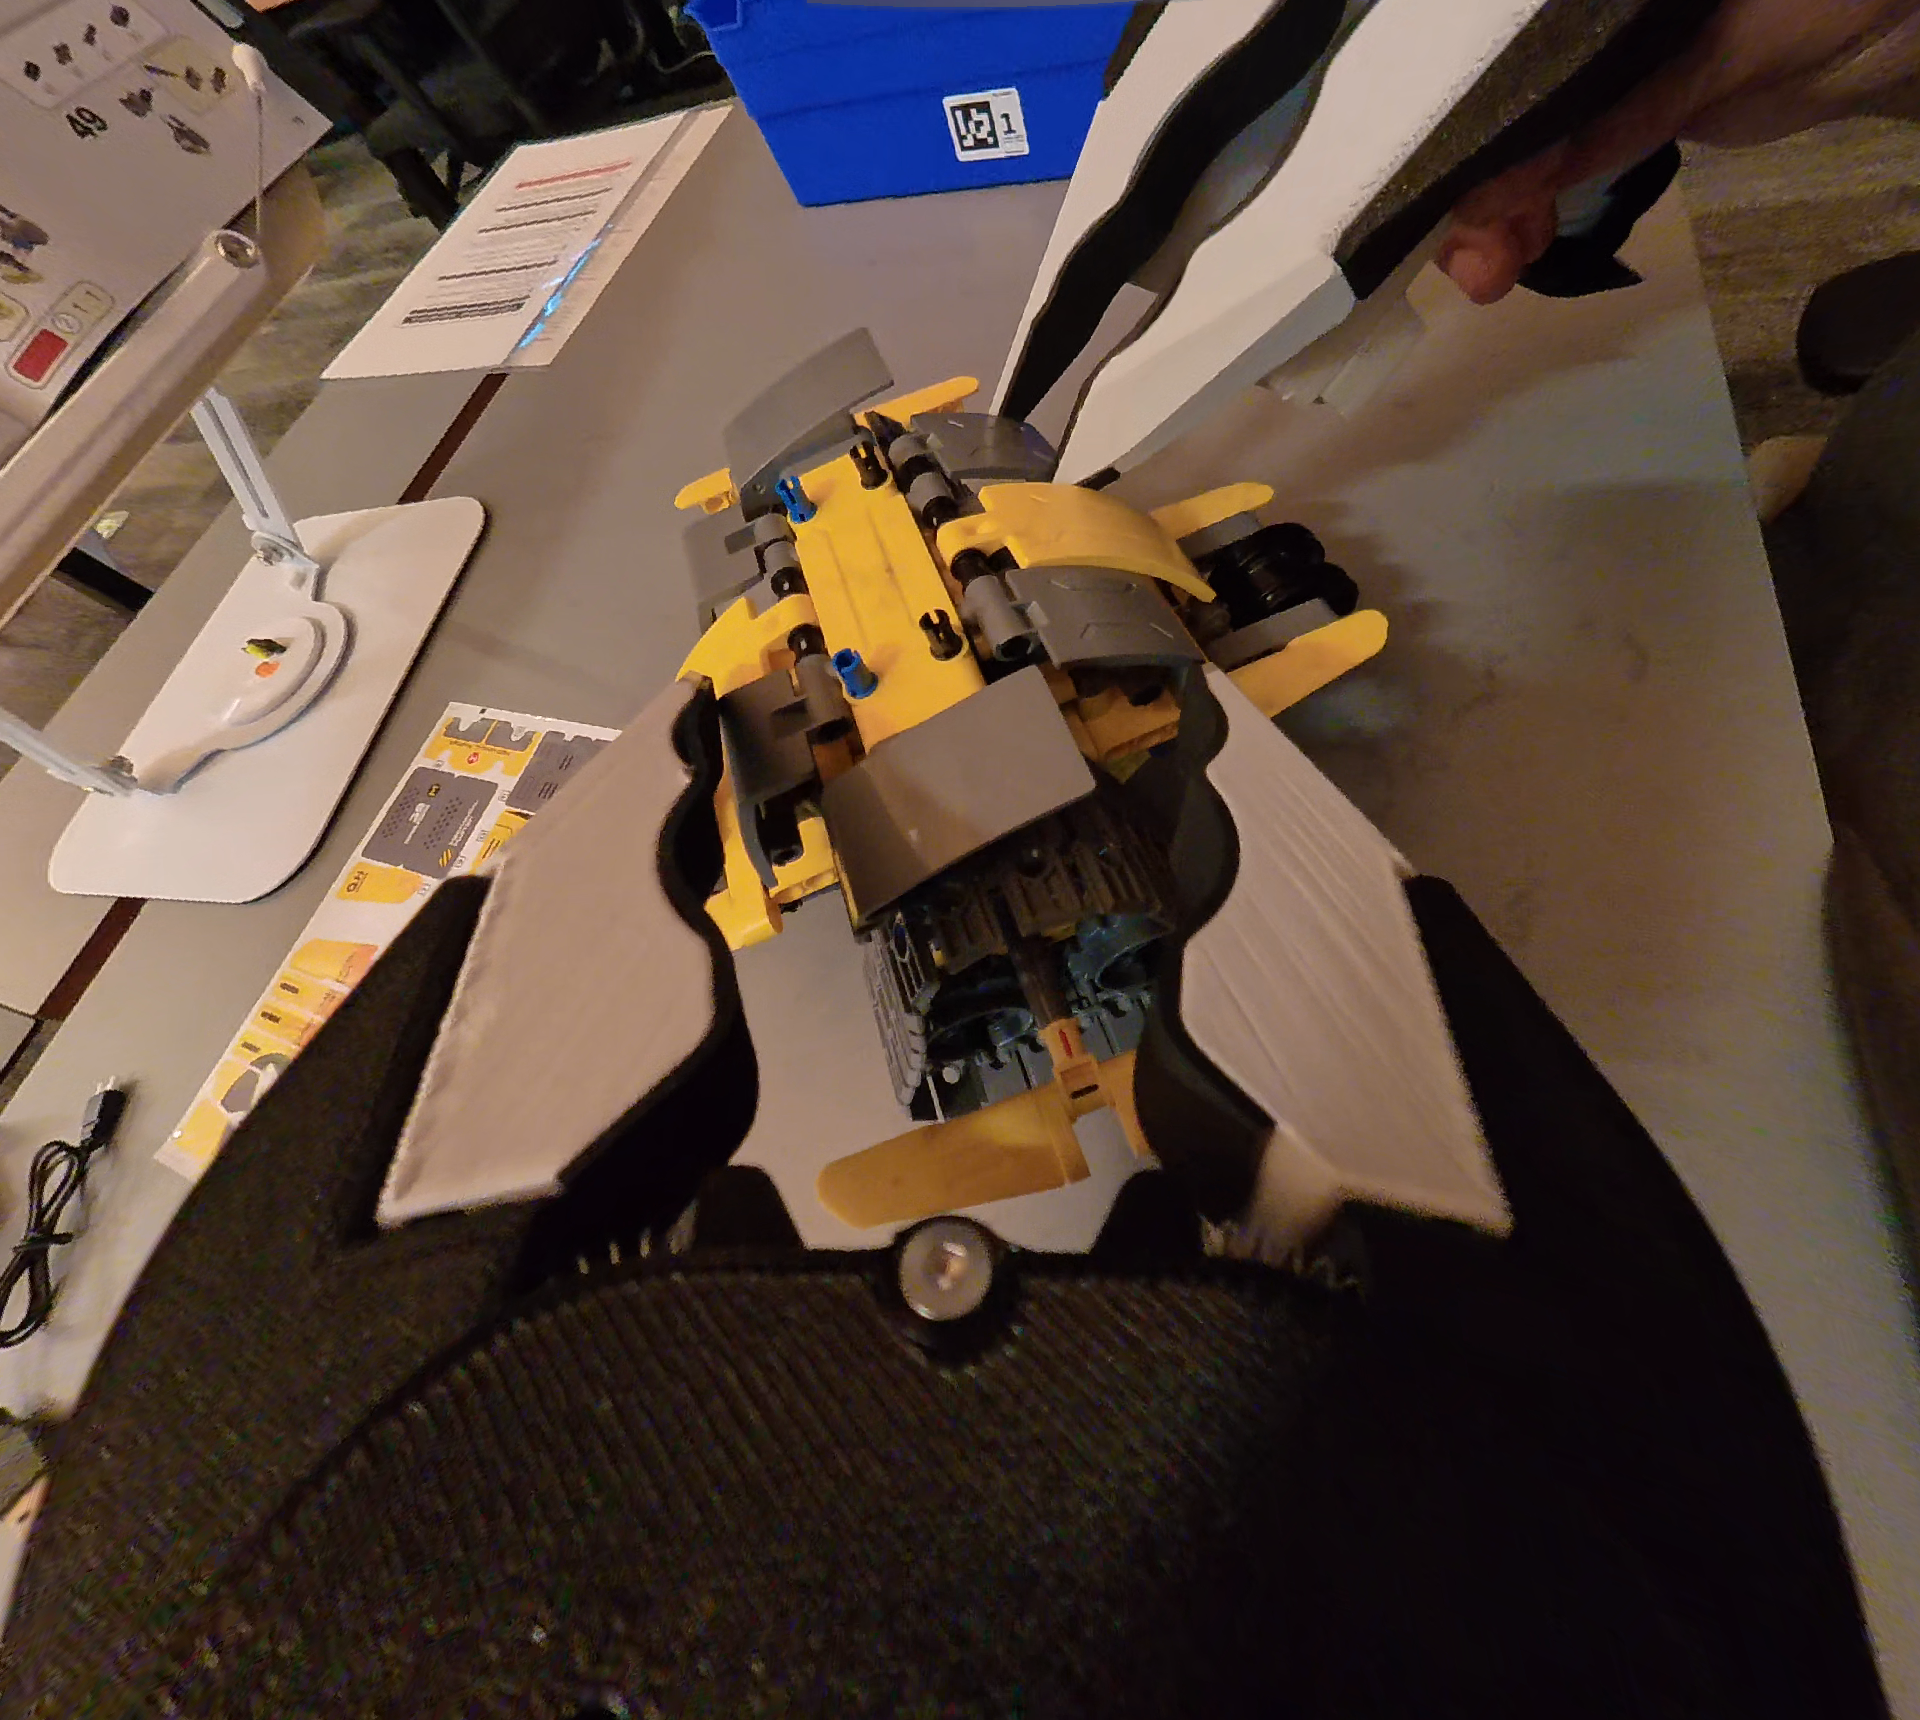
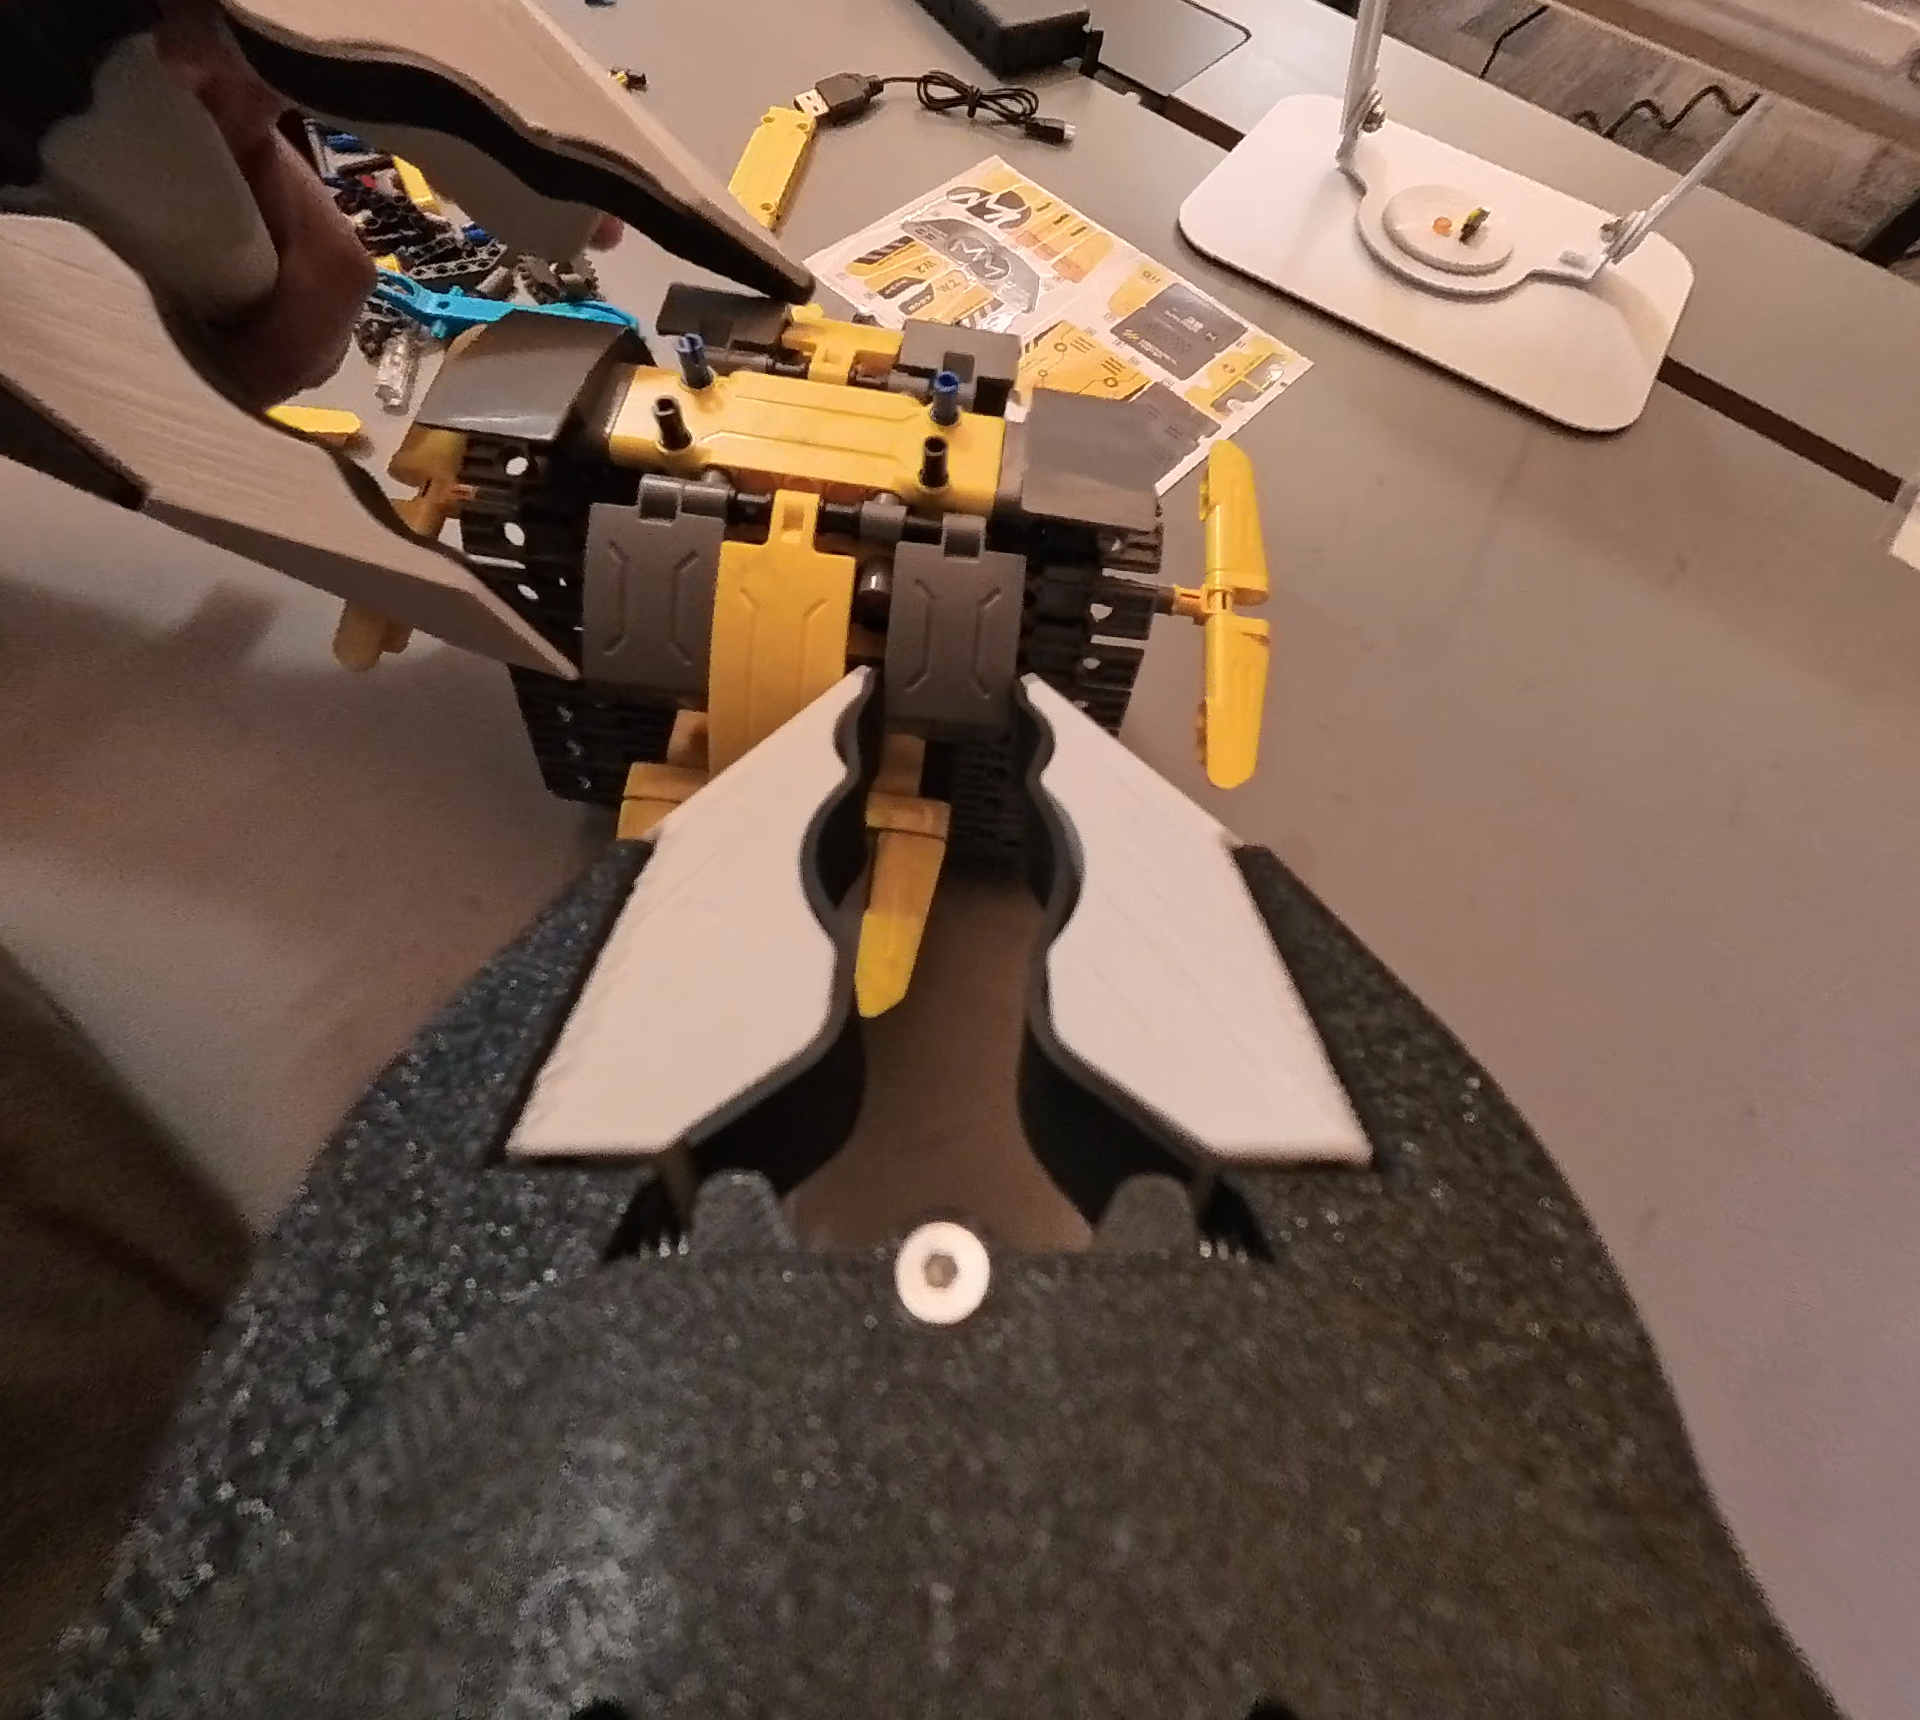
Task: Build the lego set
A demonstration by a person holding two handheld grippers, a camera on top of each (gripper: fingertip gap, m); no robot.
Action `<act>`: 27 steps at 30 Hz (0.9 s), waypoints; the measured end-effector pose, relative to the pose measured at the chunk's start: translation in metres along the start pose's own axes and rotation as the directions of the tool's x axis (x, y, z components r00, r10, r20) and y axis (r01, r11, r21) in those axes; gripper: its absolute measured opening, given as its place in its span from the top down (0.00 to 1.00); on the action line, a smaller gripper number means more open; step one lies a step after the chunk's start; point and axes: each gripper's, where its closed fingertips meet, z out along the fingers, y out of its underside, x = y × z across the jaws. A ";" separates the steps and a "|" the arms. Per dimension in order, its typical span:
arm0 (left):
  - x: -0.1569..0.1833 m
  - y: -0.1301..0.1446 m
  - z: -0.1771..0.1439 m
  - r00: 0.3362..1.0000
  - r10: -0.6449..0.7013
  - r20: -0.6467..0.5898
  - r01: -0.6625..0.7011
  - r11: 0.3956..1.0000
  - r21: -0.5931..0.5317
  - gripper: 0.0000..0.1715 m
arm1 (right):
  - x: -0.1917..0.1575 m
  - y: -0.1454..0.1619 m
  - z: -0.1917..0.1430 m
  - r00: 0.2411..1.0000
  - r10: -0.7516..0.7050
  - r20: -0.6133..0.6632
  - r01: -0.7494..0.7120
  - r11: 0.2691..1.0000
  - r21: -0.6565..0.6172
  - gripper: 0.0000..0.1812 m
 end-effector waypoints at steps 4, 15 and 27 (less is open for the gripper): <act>0.000 0.000 0.000 1.000 -0.018 -0.003 0.018 1.000 0.003 0.49 | 0.000 0.000 -0.001 1.000 -0.025 0.014 0.024 0.999 0.029 0.88; -0.001 0.000 0.003 0.998 -0.053 -0.042 0.054 0.999 0.005 0.49 | 0.000 0.000 0.000 0.985 -0.111 0.132 0.097 0.989 0.112 0.88; -0.007 0.003 0.004 0.996 -0.052 -0.077 0.052 0.999 -0.002 0.49 | 0.002 -0.004 0.006 0.966 -0.085 0.243 0.058 0.992 0.116 0.87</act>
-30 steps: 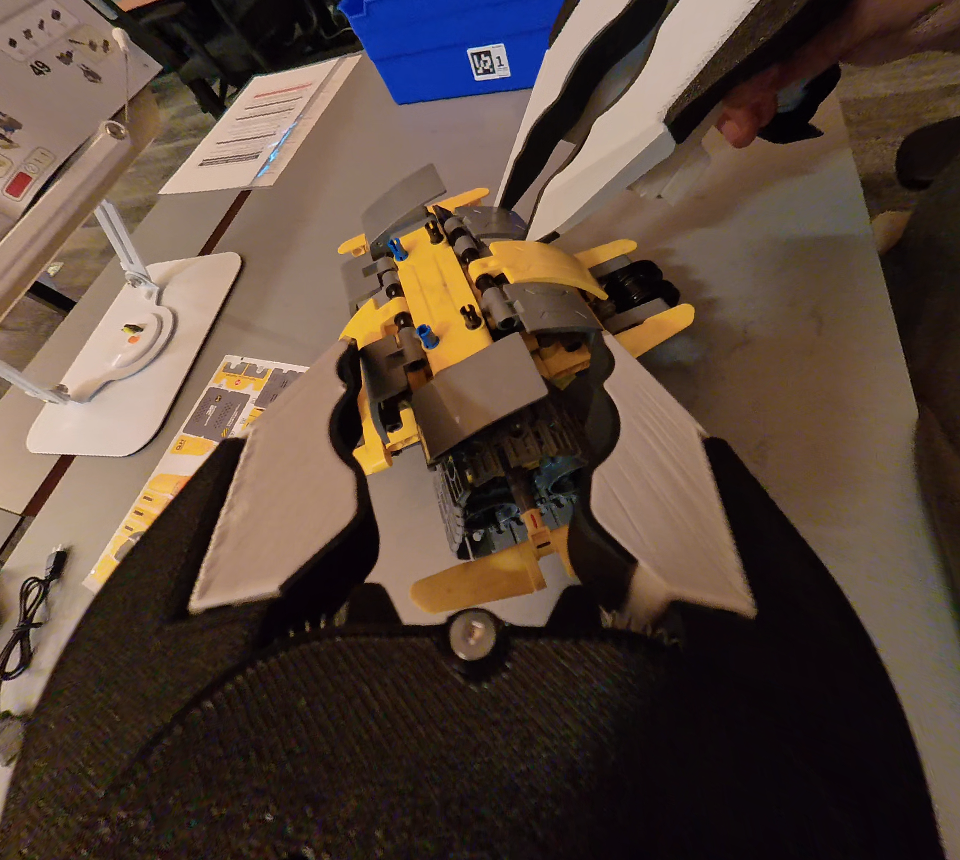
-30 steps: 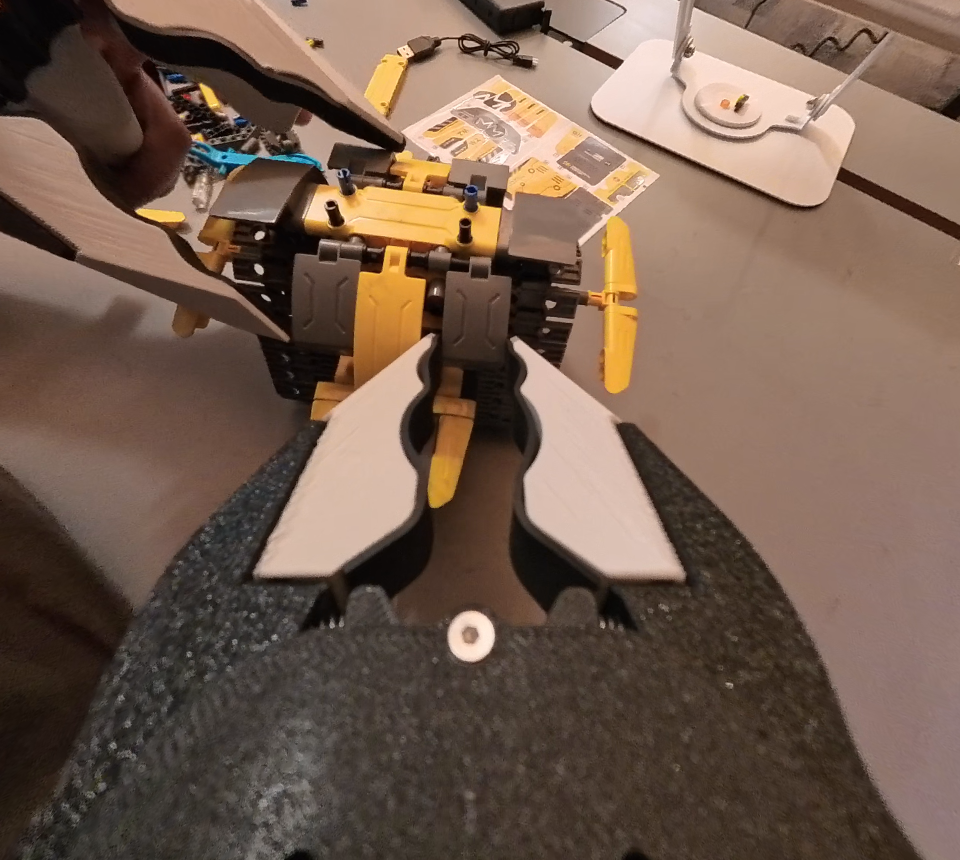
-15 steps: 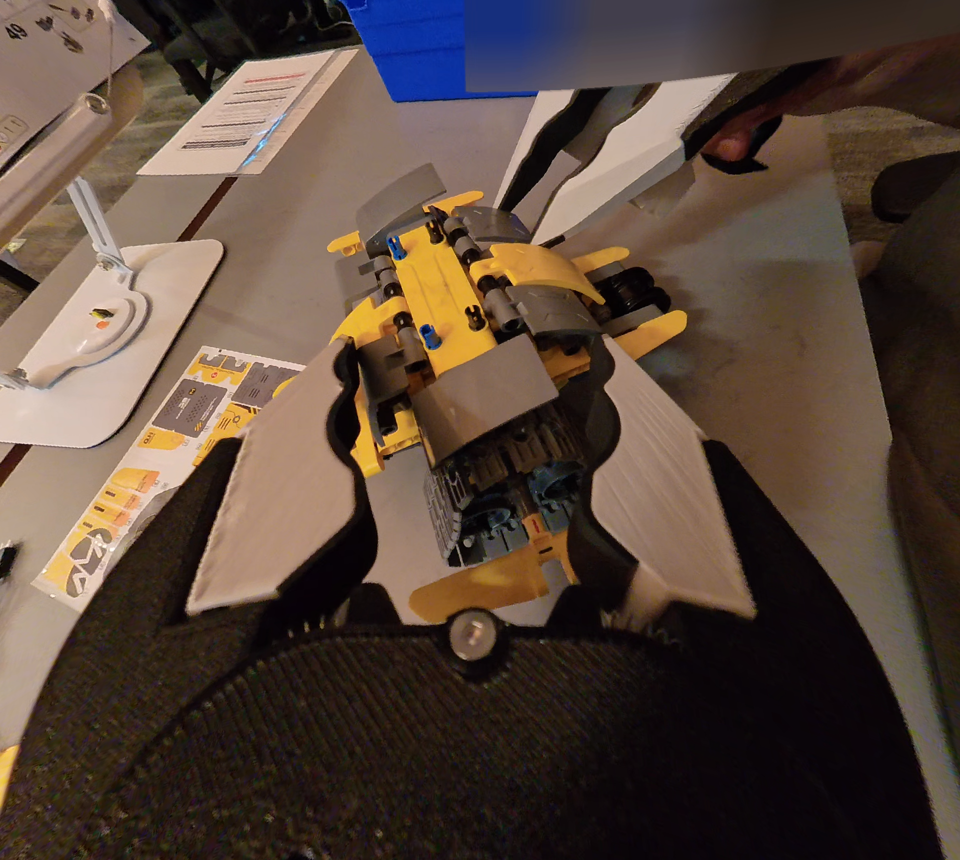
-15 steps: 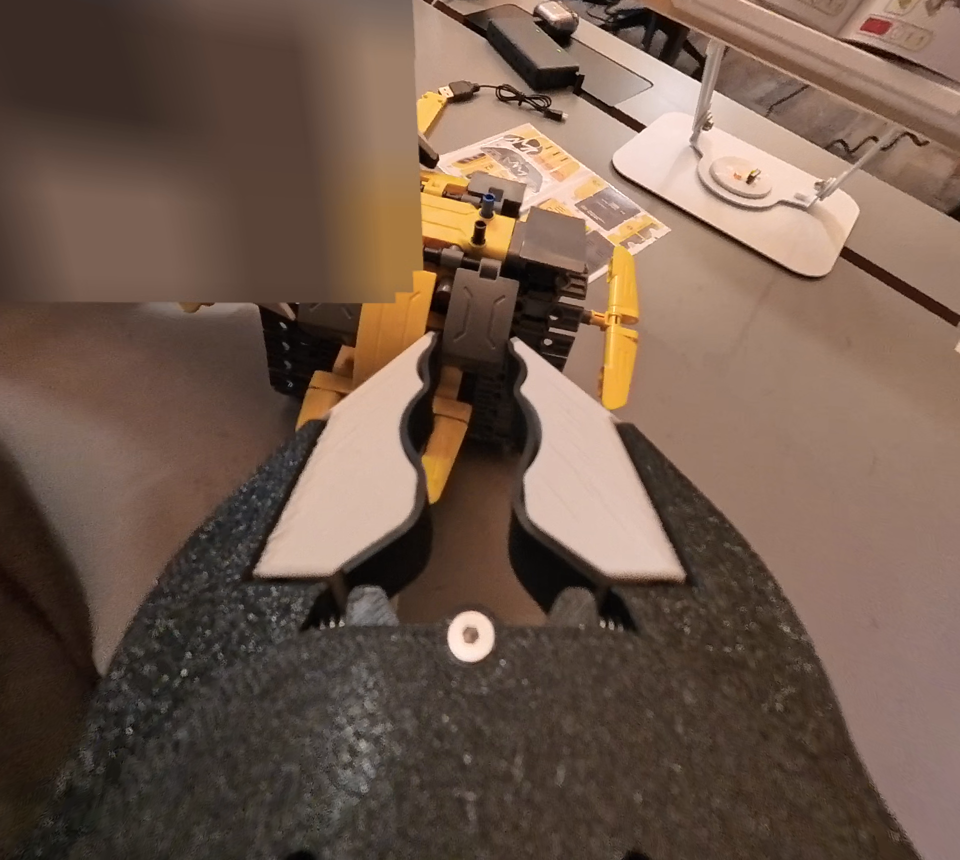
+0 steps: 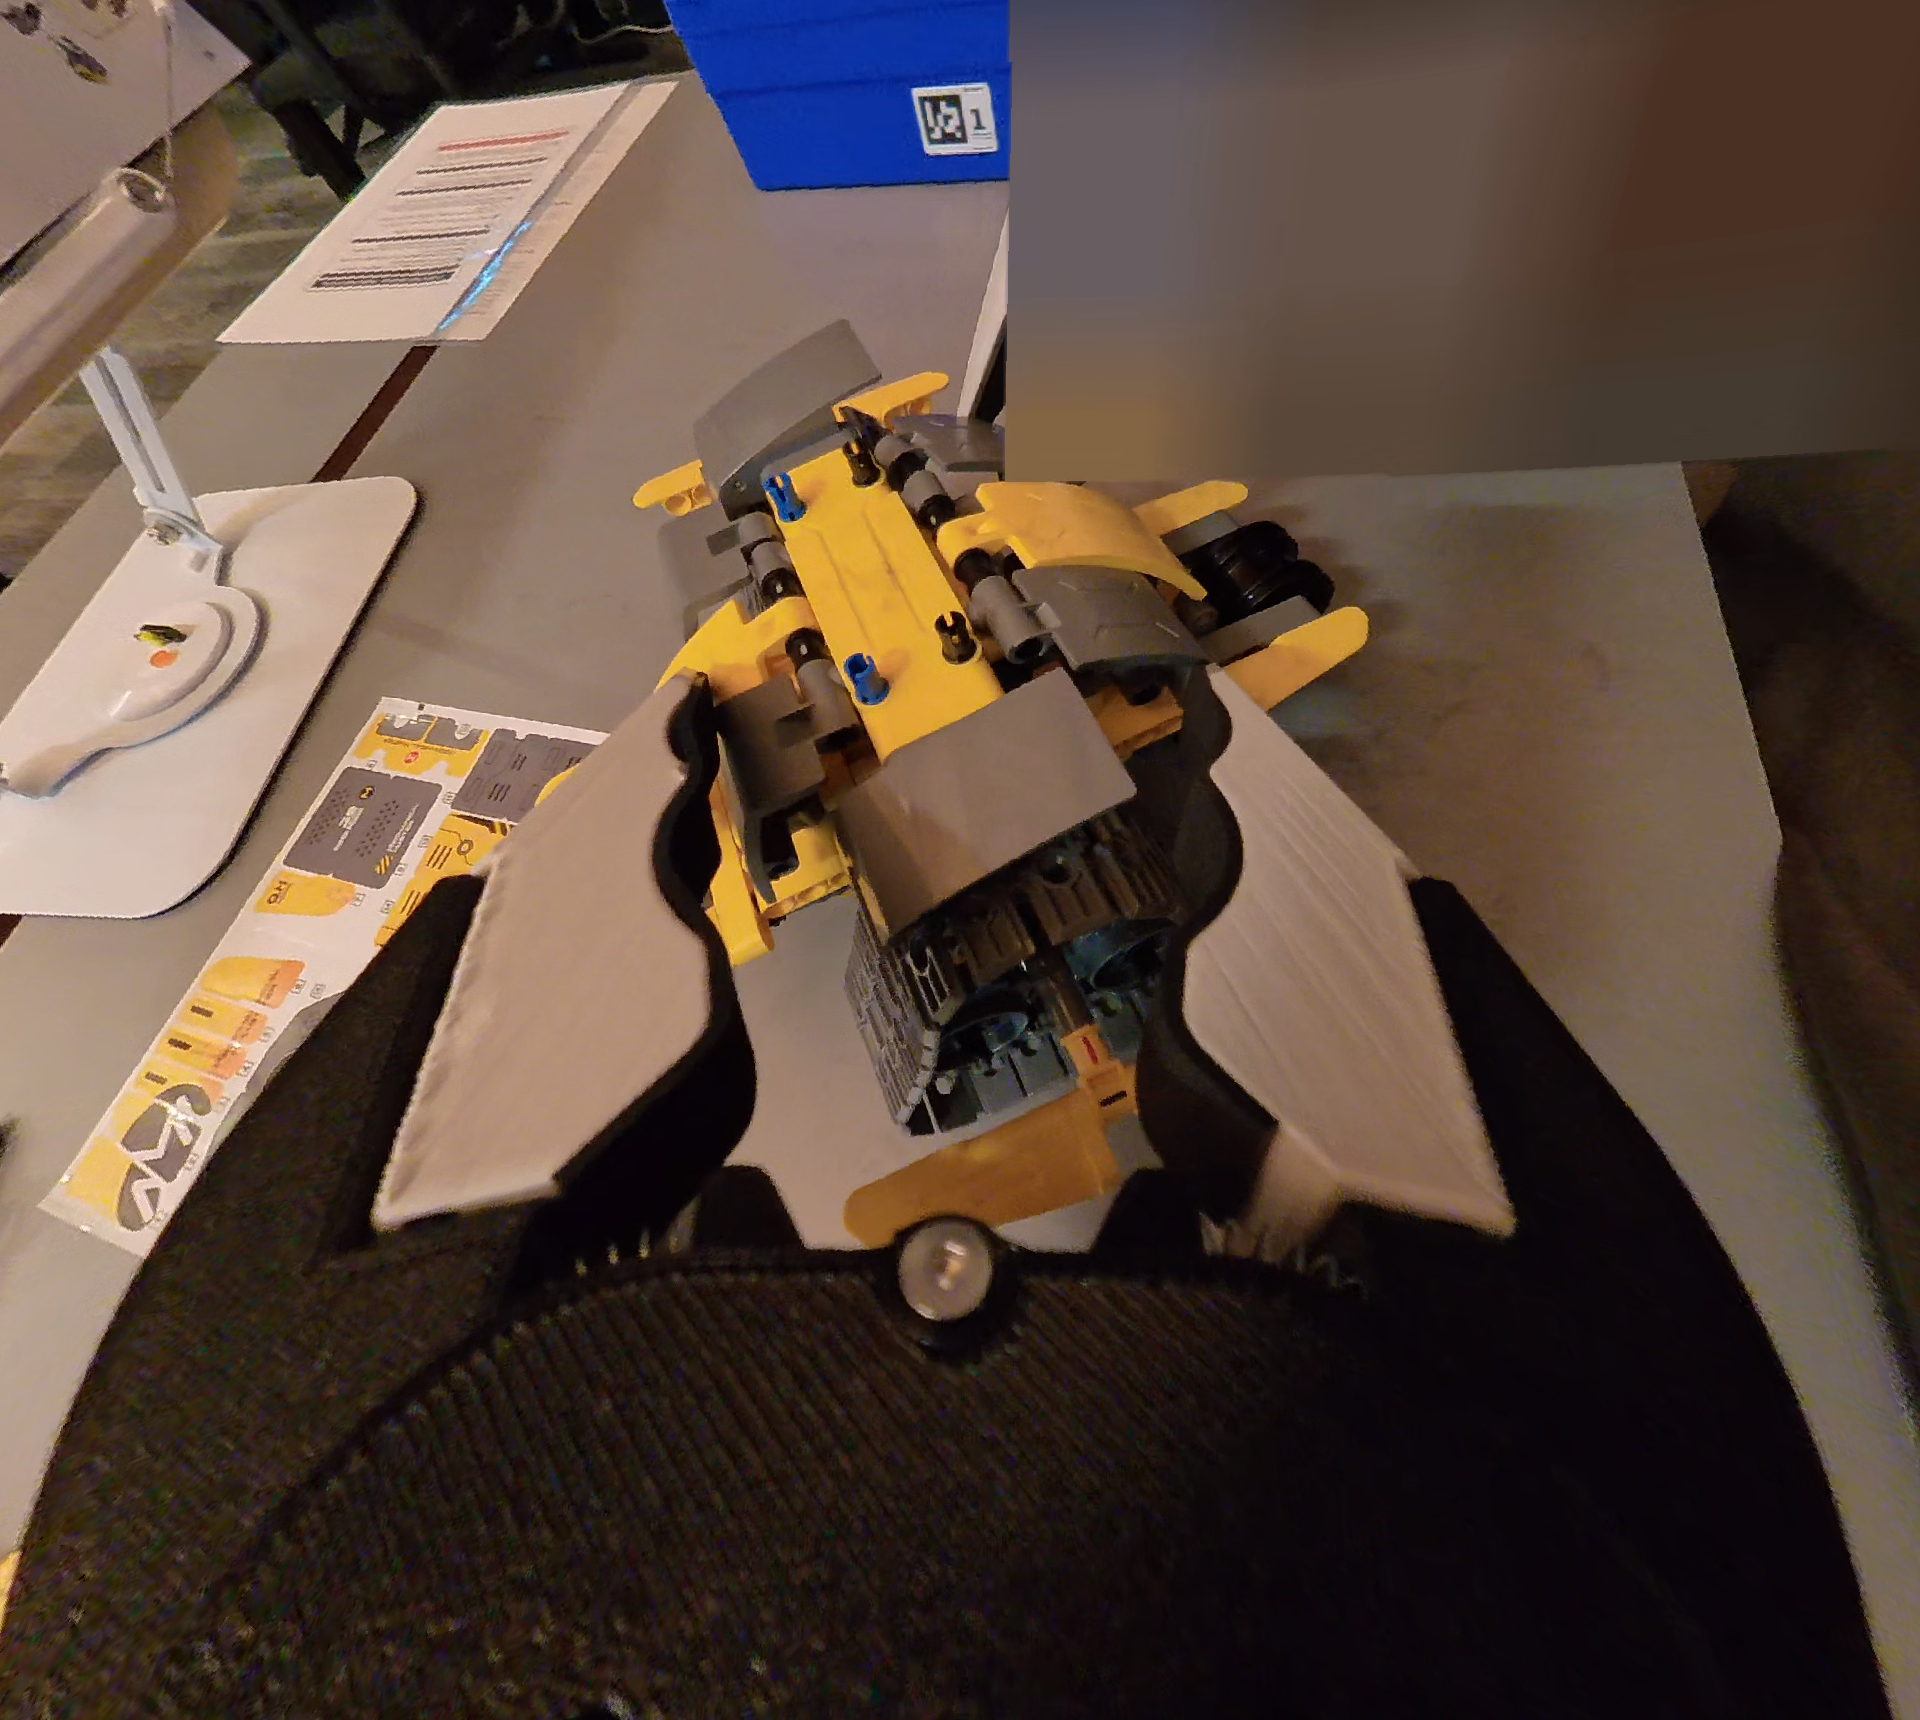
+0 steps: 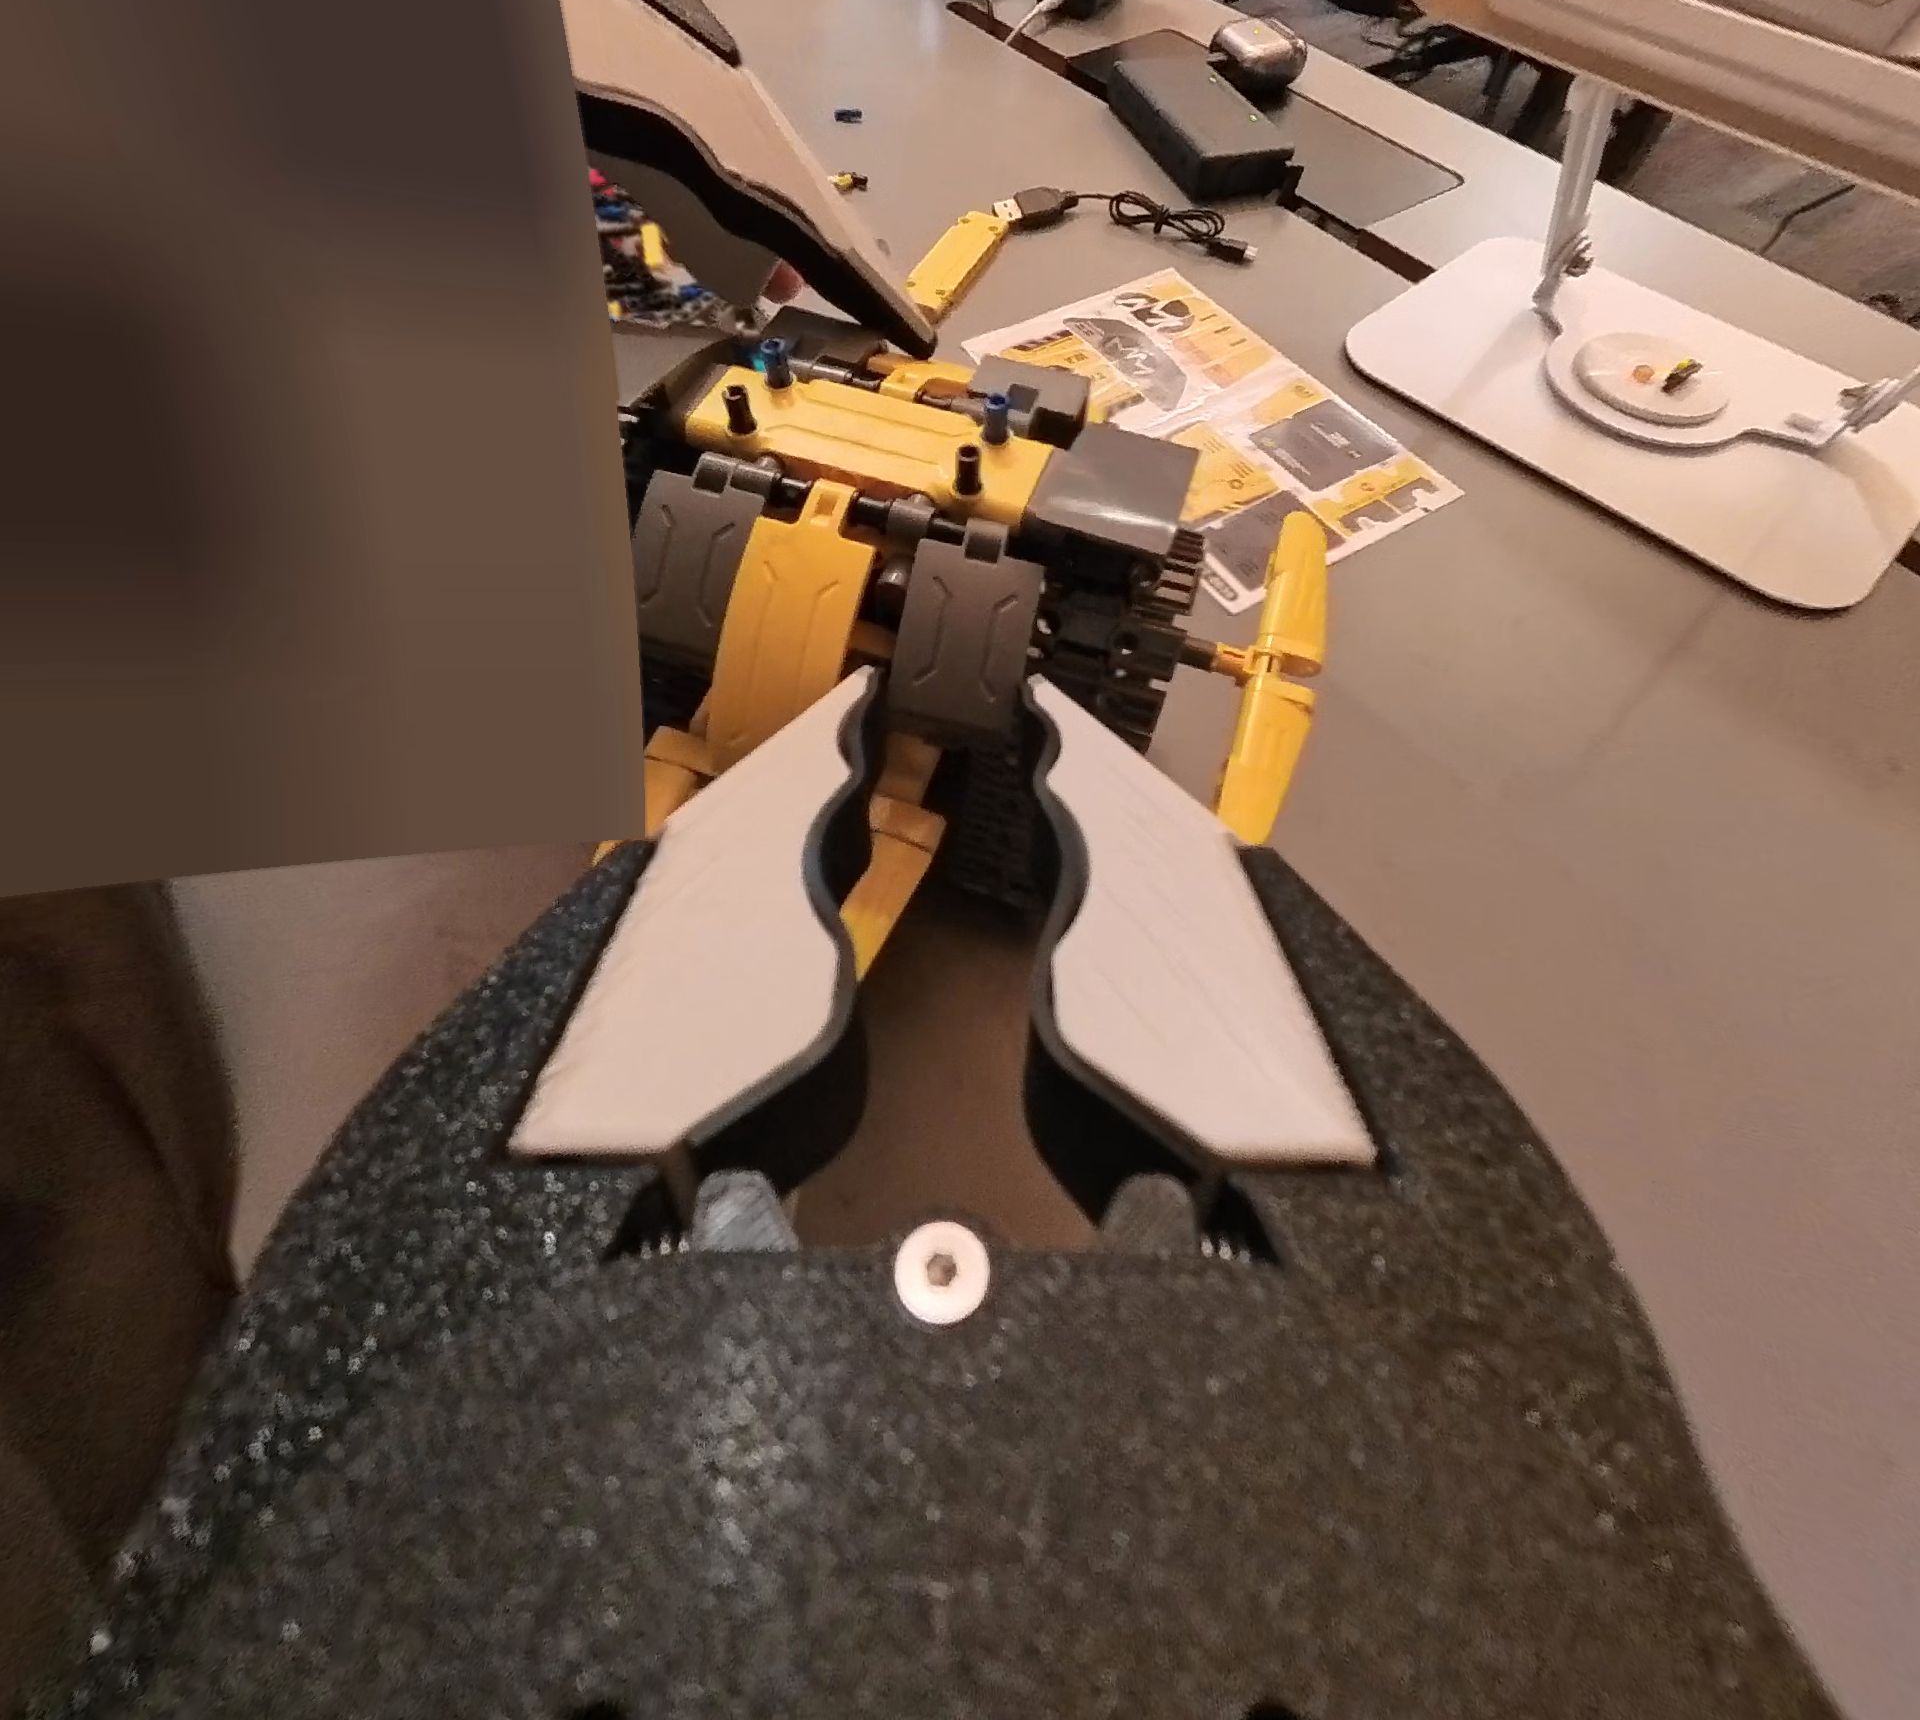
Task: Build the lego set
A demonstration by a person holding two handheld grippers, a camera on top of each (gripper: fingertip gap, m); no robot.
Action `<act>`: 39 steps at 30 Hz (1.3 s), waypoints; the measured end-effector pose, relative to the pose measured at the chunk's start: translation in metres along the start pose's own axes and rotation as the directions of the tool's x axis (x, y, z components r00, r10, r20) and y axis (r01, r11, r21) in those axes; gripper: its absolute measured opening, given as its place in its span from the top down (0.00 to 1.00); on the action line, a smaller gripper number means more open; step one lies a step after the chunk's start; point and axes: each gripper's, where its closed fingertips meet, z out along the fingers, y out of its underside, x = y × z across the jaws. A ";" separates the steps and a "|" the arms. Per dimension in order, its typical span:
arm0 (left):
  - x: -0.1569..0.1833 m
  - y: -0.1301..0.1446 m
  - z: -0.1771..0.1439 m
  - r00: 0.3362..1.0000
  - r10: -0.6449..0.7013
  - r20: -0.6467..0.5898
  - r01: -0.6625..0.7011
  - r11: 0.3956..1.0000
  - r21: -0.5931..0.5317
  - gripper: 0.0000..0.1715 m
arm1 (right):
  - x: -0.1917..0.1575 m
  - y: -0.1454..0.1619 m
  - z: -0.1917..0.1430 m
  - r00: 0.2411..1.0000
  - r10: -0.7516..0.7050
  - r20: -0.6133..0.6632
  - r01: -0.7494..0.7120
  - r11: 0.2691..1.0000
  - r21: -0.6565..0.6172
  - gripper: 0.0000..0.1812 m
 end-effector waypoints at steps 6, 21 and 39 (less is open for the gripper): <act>-0.001 0.000 0.000 1.000 0.005 0.013 -0.005 1.000 -0.011 0.49 | 0.001 -0.001 0.002 1.000 -0.005 -0.002 0.005 1.000 0.016 0.87; -0.011 -0.001 0.001 0.996 0.009 0.084 -0.009 1.000 -0.005 0.56 | -0.007 -0.016 -0.001 0.983 0.121 0.140 -0.137 0.984 0.111 1.00; -0.006 -0.010 -0.008 0.986 -0.143 0.085 0.136 0.987 0.083 0.43 | 0.028 0.004 -0.027 0.923 0.341 0.178 -0.368 0.917 0.155 1.00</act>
